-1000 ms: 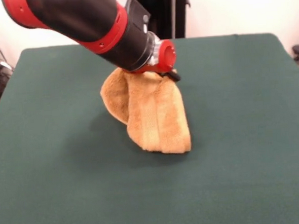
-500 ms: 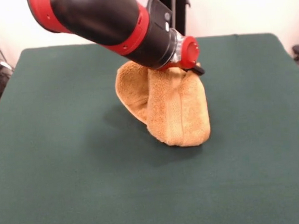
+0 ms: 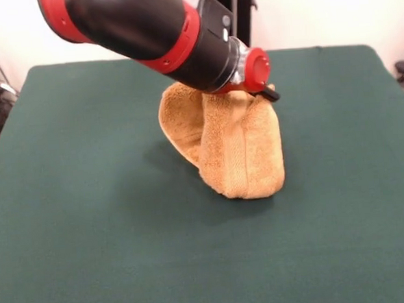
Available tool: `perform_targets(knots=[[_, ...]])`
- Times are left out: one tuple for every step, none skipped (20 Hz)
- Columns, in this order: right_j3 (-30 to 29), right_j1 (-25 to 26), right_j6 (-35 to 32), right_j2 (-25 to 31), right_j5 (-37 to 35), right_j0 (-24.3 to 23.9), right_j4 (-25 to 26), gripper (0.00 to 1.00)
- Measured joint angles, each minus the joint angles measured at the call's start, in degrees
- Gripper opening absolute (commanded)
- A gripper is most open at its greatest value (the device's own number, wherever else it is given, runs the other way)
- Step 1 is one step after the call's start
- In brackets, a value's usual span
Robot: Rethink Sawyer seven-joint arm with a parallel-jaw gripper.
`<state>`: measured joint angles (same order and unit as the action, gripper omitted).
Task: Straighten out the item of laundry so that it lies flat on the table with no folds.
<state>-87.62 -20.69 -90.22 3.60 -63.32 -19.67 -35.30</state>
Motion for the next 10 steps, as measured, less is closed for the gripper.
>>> perform_targets(knots=[[-0.2,-0.1,0.0,0.0,0.0,0.0,-0.4,0.00],[-0.3,-0.3,0.0,0.0,-0.1,0.1,-0.6,0.00],[-0.4,-0.5,-0.1,0.0,-0.1,0.1,-0.7,0.00],[-0.5,-0.7,-0.1,0.0,-0.2,0.1,-0.8,0.00],[-1.0,-1.4,-0.2,0.0,-0.2,0.3,-1.0,0.00],[-1.2,-1.6,-0.3,0.0,-0.2,0.4,-1.1,0.00],[-1.4,-2.1,-0.4,0.0,-0.2,0.7,-1.2,0.00],[-1.7,-2.5,-0.5,0.0,-0.2,0.9,-1.3,0.00],[-2.0,-2.9,-0.5,0.0,-0.2,1.2,-1.3,0.00],[-2.1,-3.1,-0.6,0.0,-0.2,1.3,-1.3,0.00]])
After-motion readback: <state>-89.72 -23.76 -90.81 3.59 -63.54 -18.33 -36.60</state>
